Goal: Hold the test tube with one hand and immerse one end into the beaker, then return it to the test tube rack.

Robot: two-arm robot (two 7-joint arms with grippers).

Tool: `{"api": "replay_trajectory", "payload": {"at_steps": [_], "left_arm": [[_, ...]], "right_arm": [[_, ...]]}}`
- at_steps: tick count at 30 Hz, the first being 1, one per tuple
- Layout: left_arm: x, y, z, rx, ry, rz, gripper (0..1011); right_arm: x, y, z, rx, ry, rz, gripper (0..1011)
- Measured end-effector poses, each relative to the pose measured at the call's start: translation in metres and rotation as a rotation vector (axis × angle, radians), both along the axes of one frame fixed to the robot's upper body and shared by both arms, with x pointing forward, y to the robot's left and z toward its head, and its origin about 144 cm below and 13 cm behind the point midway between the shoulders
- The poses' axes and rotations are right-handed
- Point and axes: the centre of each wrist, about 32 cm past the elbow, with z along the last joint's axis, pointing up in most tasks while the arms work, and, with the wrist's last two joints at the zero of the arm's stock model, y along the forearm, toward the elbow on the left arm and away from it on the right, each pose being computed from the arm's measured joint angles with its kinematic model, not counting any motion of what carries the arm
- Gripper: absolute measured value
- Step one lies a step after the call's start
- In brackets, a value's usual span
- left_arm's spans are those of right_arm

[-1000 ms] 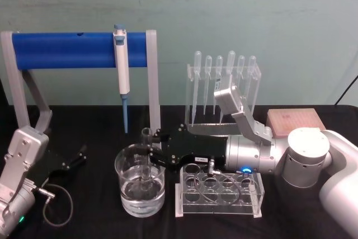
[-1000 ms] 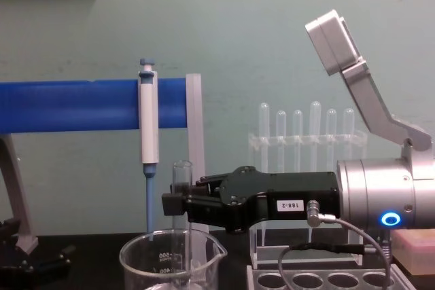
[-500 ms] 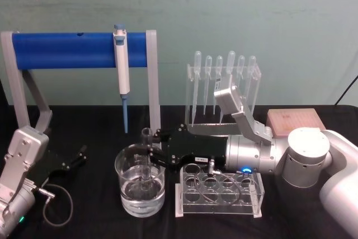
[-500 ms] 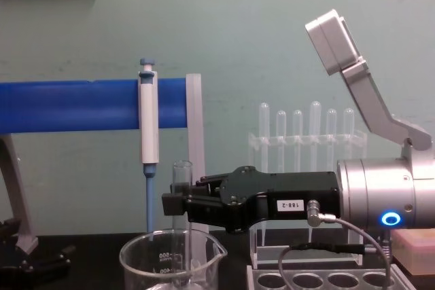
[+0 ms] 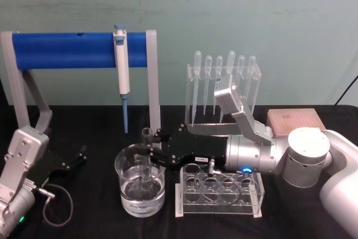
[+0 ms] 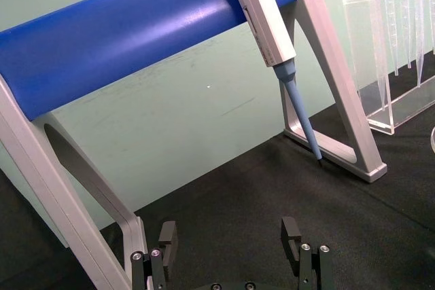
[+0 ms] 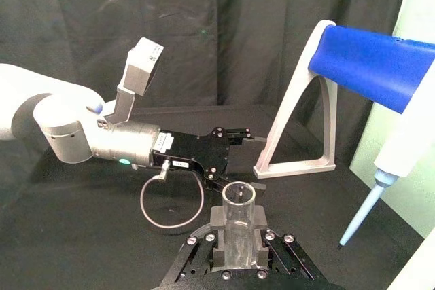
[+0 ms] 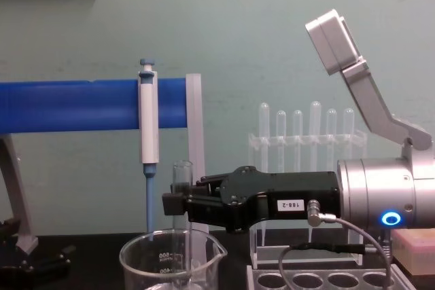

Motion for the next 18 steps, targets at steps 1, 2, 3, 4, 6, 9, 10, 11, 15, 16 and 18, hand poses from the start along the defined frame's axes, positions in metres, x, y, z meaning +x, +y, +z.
{"api": "replay_trajectory", "payload": {"at_steps": [1,2,3,4,6,9,10,11,15,16,18], "left_arm": [[0.0,0.0,0.0,0.0,0.0,0.0,1000],[0.0,0.0,0.0,0.0,0.0,0.0,1000],[0.0,0.0,0.0,0.0,0.0,0.0,1000],[0.0,0.0,0.0,0.0,0.0,0.0,1000],[0.0,0.0,0.0,0.0,0.0,0.0,1000],[0.0,0.0,0.0,0.0,0.0,0.0,1000],[0.0,0.0,0.0,0.0,0.0,0.0,1000],[0.0,0.0,0.0,0.0,0.0,0.0,1000],[0.0,0.0,0.0,0.0,0.0,0.0,1000],[0.0,0.0,0.0,0.0,0.0,0.0,1000],[0.0,0.0,0.0,0.0,0.0,0.0,1000]], "right_arm": [[0.0,0.0,0.0,0.0,0.0,0.0,235],[0.0,0.0,0.0,0.0,0.0,0.0,235],[0.0,0.0,0.0,0.0,0.0,0.0,235],[0.0,0.0,0.0,0.0,0.0,0.0,235],[0.0,0.0,0.0,0.0,0.0,0.0,235],[0.0,0.0,0.0,0.0,0.0,-0.001,235],[0.0,0.0,0.0,0.0,0.0,-0.001,235],[0.0,0.0,0.0,0.0,0.0,-0.001,235],[0.0,0.0,0.0001,0.001,0.0,-0.001,235],[0.0,0.0,0.0,0.001,0.0,-0.001,235],[0.0,0.0,0.0,0.001,0.0,-0.001,235]]}}
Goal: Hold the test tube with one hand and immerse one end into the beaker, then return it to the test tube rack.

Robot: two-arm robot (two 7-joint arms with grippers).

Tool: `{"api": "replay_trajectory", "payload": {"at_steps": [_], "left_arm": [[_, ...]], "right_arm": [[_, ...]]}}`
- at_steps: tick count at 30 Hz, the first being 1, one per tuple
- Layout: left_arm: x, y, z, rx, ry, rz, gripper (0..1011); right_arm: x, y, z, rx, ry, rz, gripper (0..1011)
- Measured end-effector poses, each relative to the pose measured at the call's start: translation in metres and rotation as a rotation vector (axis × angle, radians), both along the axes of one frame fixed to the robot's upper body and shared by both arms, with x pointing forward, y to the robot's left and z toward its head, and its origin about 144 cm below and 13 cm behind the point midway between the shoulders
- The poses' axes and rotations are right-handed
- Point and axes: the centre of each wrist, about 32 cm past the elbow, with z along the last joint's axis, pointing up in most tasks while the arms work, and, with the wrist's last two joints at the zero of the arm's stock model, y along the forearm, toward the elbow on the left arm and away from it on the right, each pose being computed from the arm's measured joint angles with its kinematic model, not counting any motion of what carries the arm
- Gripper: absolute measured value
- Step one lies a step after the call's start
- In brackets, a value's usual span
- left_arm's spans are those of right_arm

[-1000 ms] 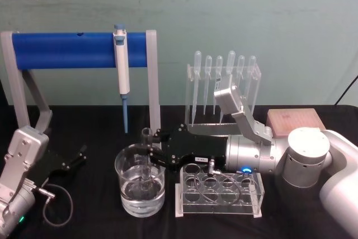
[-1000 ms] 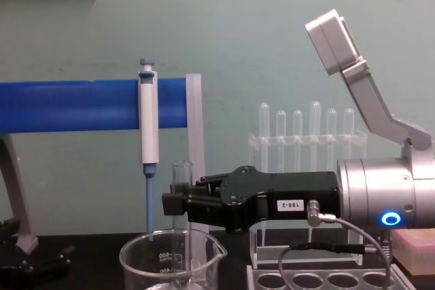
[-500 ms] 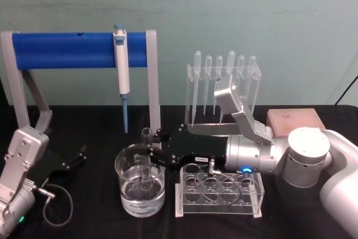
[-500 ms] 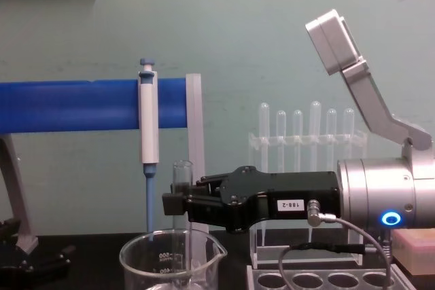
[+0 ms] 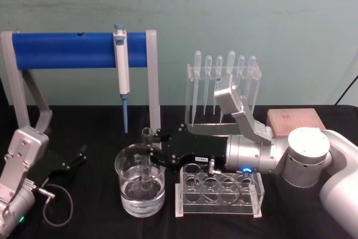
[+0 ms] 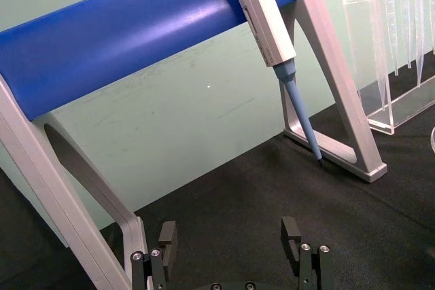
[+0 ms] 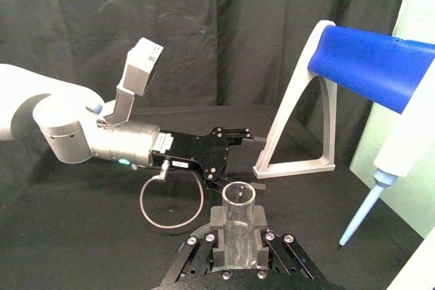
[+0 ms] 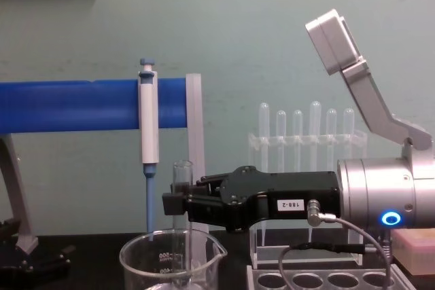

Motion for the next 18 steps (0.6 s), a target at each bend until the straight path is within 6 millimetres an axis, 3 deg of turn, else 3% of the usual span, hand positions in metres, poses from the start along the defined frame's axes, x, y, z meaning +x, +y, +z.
{"api": "replay_trajectory", "payload": {"at_steps": [18], "left_arm": [[0.0,0.0,0.0,0.0,0.0,0.0,1000]], "right_arm": [[0.0,0.0,0.0,0.0,0.0,0.0,235]]}}
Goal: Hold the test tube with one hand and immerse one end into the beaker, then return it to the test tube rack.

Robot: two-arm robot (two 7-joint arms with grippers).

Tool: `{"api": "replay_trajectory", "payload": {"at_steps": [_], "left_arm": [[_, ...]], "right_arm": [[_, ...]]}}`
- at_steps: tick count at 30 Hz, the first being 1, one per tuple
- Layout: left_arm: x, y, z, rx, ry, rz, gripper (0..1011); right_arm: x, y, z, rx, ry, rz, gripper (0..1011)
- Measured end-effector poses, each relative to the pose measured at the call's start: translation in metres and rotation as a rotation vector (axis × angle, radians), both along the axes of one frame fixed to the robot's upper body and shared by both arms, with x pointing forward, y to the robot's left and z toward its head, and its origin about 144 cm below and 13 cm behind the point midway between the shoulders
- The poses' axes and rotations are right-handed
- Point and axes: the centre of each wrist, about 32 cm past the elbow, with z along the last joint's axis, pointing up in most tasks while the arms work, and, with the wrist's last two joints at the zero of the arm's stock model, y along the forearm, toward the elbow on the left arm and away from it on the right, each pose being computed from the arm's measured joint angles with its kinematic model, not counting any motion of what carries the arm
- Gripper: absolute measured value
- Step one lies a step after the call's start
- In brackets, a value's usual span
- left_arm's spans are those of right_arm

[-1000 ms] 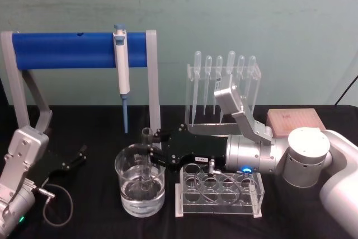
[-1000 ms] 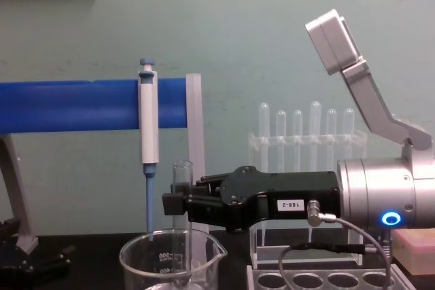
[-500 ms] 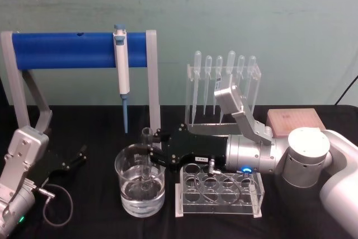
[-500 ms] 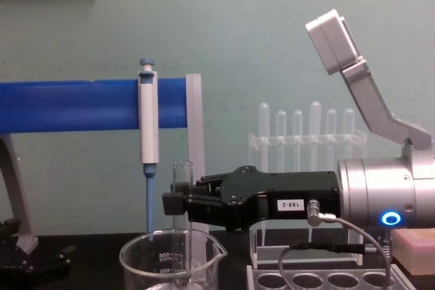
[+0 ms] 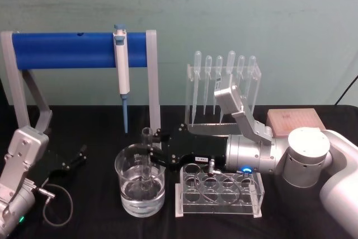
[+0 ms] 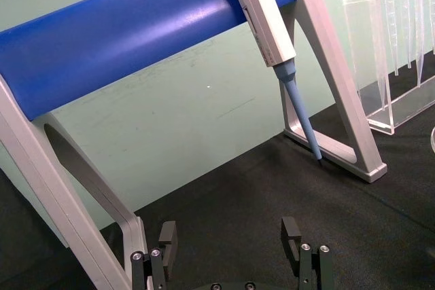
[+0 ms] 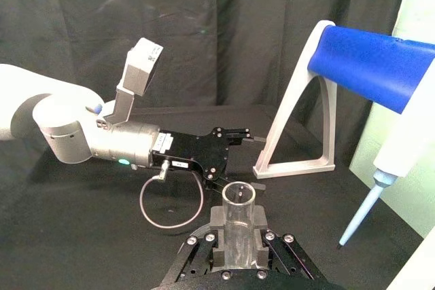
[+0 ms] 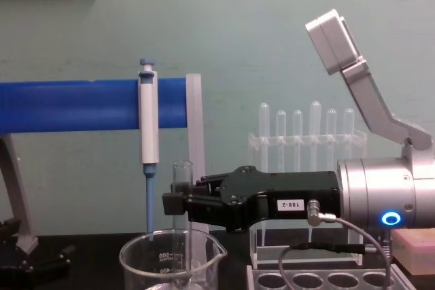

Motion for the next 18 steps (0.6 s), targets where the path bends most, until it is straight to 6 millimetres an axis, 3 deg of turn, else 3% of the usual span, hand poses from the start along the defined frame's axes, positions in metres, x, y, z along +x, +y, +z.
{"api": "replay_trajectory", "payload": {"at_steps": [18], "left_arm": [[0.0,0.0,0.0,0.0,0.0,0.0,1000]], "right_arm": [[0.0,0.0,0.0,0.0,0.0,0.0,235]]}}
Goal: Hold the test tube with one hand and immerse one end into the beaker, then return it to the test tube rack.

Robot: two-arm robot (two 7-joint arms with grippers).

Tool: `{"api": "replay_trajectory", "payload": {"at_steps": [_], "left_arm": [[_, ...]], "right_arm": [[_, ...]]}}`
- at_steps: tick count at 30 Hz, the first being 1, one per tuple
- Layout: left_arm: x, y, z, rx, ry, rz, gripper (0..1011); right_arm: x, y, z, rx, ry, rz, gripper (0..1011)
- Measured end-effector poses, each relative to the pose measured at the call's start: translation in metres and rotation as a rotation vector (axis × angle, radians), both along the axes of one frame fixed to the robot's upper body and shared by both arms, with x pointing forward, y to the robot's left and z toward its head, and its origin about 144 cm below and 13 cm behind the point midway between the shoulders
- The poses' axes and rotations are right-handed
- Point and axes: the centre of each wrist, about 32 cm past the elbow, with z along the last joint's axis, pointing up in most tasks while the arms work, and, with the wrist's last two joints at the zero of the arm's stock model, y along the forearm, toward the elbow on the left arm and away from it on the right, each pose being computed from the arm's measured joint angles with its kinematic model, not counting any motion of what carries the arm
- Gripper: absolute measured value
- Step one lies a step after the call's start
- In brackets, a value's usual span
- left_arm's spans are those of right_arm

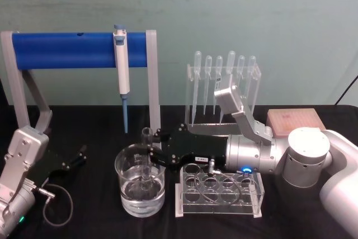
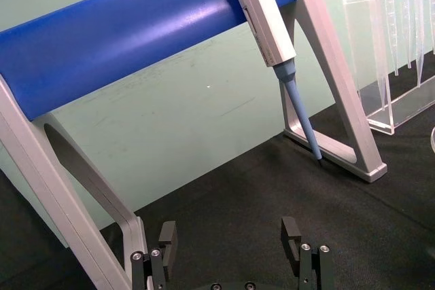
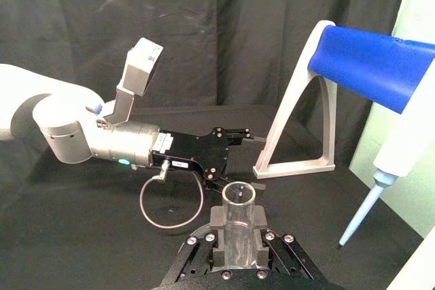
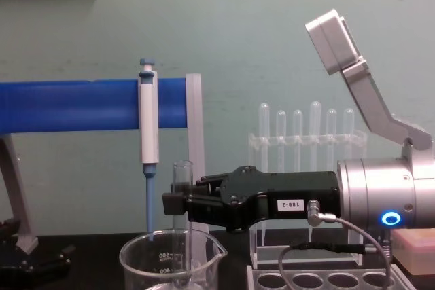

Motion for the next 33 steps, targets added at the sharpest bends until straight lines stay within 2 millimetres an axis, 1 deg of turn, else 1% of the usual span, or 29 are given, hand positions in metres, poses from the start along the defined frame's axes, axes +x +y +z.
{"api": "replay_trajectory", "payload": {"at_steps": [33], "left_arm": [[0.0,0.0,0.0,0.0,0.0,0.0,1000]], "right_arm": [[0.0,0.0,0.0,0.0,0.0,0.0,235]]}}
